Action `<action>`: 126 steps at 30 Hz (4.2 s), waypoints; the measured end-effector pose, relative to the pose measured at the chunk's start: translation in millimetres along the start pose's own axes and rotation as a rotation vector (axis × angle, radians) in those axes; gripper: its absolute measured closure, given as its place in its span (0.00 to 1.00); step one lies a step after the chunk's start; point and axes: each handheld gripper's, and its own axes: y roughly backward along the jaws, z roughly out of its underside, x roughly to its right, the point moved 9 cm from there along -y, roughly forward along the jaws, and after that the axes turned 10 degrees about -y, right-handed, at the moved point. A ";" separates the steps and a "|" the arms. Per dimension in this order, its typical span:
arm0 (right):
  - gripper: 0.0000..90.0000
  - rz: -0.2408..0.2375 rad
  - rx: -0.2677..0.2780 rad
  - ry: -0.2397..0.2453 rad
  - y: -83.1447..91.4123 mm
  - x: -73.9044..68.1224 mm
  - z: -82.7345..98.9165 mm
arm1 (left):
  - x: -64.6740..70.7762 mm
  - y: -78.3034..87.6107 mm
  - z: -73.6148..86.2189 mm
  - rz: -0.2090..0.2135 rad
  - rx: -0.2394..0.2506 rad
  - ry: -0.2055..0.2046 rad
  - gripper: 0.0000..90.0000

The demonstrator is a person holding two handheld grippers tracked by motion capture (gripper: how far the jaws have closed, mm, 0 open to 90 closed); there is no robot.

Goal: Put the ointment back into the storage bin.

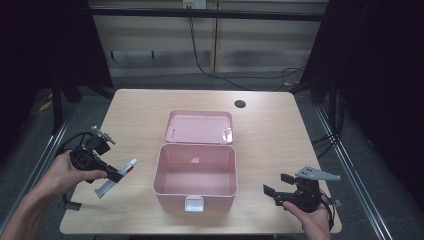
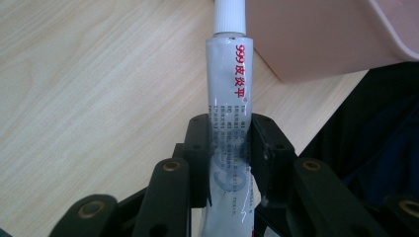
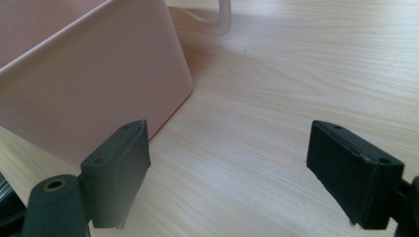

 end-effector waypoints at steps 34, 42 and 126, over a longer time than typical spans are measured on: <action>0.15 -0.018 0.009 -0.001 1.7 -0.3 -0.8 | 38.3 28.5 -50.1 0.004 0.058 -0.134 0.79; 0.15 -0.016 0.006 -0.003 1.8 0.0 -0.6 | 56.4 28.2 -67.1 -0.006 0.032 -0.234 0.78; 0.15 -0.026 0.001 -0.008 2.9 0.0 1.2 | 130.6 -84.3 -163.0 0.156 -0.178 -0.561 0.78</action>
